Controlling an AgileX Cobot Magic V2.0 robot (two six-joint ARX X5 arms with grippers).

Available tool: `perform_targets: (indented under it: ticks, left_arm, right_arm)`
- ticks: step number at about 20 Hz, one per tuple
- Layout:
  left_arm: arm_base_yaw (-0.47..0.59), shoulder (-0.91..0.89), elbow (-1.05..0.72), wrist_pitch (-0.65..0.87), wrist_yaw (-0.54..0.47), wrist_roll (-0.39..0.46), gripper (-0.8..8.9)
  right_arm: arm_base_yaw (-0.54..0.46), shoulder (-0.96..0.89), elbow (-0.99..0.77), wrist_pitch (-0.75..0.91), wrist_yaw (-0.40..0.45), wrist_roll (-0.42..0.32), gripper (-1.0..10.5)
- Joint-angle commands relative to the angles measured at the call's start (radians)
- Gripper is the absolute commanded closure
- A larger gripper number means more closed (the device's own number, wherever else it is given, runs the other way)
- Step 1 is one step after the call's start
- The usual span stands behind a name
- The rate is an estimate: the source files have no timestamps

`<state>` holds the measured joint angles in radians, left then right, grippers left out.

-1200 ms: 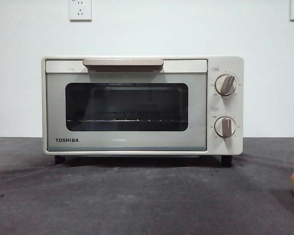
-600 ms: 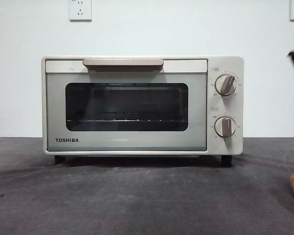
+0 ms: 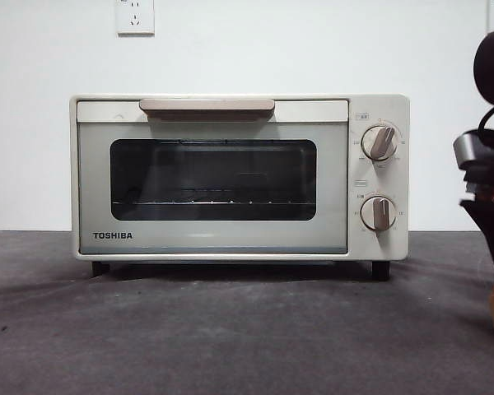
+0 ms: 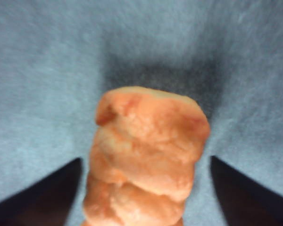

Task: The left arm flap open the oven, the right arm pick bread and place it into oven, the left arm flap close the oven

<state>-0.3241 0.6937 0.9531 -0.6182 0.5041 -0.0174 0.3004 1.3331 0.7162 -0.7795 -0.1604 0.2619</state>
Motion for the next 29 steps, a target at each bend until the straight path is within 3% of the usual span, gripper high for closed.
perform_targets:
  ticks: [1, 6, 11, 15, 19, 23, 29]
  left_arm:
    - [-0.005, 0.005, 0.02, 0.008, 0.005, -0.002, 3.13]
    - [-0.005, 0.005, 0.02, 0.01, 0.005, -0.002, 3.14]
    - [-0.005, 0.006, 0.02, 0.01, 0.005, -0.013, 3.18]
    - [-0.005, 0.056, 0.021, 0.005, 0.005, -0.03, 3.33]
    - [-0.017, 0.187, 0.069, -0.009, 0.005, -0.035, 6.16]
    - [-0.048, 0.383, 0.201, -0.052, -0.017, 0.028, 7.9]
    - [-0.126, 0.666, 0.385, -0.035, -0.098, 0.18, 7.97]
  right_arm:
    - [0.005, 0.034, 0.003, 0.007, 0.0, -0.009, 6.9]
    - [0.004, 0.031, 0.022, 0.016, -0.04, -0.013, 9.3]
    - [0.004, -0.124, 0.103, -0.075, -0.162, -0.015, 9.3]
    - [0.004, -0.354, 0.129, -0.134, -0.183, -0.05, 9.3]
    - [0.004, -0.601, 0.129, -0.163, -0.184, -0.053, 9.3]
    - [0.004, -0.783, 0.129, -0.188, -0.184, -0.035, 9.3]
    - [0.004, -0.919, 0.129, -0.187, -0.184, 0.0, 9.3]
